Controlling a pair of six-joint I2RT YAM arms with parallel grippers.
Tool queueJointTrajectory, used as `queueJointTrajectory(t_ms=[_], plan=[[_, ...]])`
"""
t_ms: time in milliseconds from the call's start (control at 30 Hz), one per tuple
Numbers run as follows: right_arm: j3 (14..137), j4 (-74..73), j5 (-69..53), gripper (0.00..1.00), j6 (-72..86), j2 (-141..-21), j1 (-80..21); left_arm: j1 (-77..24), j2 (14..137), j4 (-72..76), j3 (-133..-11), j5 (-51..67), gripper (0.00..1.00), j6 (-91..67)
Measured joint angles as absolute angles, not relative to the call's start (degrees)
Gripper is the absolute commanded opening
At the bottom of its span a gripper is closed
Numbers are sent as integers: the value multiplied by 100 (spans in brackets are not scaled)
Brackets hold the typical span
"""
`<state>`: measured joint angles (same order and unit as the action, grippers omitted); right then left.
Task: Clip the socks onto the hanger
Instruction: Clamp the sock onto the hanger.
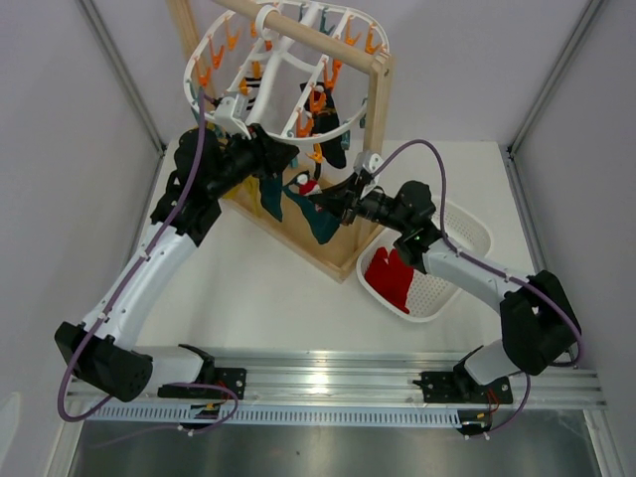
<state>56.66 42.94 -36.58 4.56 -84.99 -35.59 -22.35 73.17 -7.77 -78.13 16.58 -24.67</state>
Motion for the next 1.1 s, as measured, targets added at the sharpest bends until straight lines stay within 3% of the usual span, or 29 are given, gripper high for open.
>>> queueJointTrajectory(t_ms=[1100], plan=[[5881, 5358, -3489, 1, 1247, -9019, -3459, -2233, 7210, -668, -7793, 1848, 6, -2609]])
